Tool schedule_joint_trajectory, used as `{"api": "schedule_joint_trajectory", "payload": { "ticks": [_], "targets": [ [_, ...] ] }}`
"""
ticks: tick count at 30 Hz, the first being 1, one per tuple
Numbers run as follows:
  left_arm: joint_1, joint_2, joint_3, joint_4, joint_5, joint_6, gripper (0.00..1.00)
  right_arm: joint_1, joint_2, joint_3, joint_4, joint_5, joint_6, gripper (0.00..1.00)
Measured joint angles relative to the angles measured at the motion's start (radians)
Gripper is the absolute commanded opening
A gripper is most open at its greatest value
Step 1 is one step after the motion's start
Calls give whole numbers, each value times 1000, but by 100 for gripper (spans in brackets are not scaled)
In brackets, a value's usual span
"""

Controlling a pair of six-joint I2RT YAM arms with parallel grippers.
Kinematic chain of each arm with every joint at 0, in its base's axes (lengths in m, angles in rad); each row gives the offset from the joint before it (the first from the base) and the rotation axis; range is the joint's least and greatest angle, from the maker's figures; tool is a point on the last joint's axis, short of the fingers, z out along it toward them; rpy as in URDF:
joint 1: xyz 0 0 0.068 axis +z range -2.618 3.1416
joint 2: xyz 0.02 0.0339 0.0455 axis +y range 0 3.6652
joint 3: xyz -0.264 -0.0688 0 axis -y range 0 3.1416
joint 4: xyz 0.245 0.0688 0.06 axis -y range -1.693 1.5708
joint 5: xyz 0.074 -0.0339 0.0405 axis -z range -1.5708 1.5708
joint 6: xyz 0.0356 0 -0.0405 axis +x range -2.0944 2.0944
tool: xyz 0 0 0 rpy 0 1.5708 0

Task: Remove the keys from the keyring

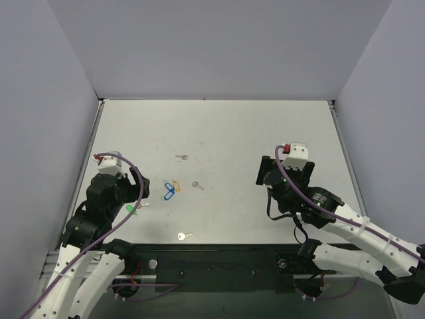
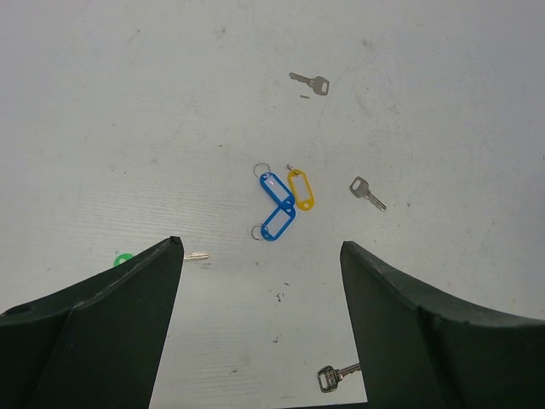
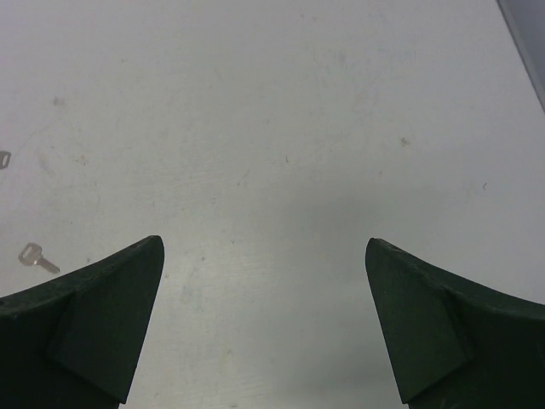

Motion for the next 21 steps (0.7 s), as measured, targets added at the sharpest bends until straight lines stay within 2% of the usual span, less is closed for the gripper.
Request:
{"api": "schedule_joint_trajectory", "payload": {
  "ticks": [7, 21],
  "targets": [
    [0, 2, 0, 0, 0, 0, 84, 0, 2, -95, 25, -132, 45, 100],
    [0, 10, 0, 0, 1, 0, 84, 2, -36, -143, 81, -195, 62, 100]
  ]
}}
